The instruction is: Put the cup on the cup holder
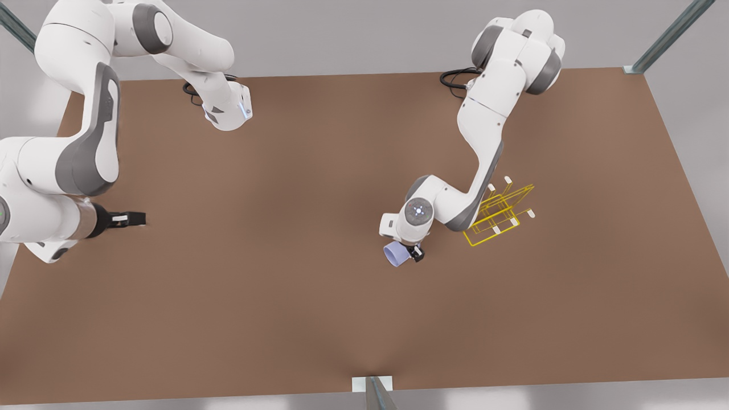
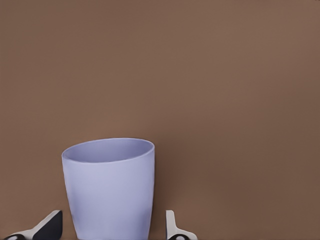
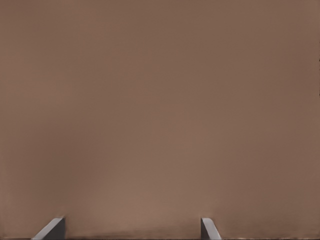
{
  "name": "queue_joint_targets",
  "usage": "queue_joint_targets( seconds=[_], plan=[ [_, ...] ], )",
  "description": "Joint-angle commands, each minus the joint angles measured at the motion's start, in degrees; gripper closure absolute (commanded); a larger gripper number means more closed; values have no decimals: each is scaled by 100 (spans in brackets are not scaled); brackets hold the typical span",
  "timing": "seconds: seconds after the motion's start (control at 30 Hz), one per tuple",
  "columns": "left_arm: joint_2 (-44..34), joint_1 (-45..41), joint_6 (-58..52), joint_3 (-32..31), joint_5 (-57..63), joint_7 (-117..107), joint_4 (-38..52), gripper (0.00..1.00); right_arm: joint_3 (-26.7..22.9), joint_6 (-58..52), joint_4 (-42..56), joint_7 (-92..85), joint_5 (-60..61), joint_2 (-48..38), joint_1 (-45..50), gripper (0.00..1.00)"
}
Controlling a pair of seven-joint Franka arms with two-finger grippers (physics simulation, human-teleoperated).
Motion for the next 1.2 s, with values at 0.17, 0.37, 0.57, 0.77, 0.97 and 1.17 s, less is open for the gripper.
queue_joint_targets(
  seconds=[0.17,0.37,0.57,0.77,0.97,1.17],
  plan=[
    [229,-8,548,-4,-163,-1187,114,0,19,-734,142,1723,127,38,-84,0],
    [431,10,1006,-4,-146,-1152,114,0,28,31,151,1731,118,100,-84,0],
    [431,18,1006,-4,-137,-1116,114,5,19,190,142,1723,118,249,-84,0],
    [317,-25,708,5,-14,-1152,114,18,19,198,142,1723,101,267,-110,0],
    [-105,-43,-2243,40,2015,-1169,430,18,1,198,160,1767,92,258,-172,0],
    [-404,-904,-7281,-435,4978,-1037,799,18,10,198,151,1714,118,258,-145,0]
  ],
)
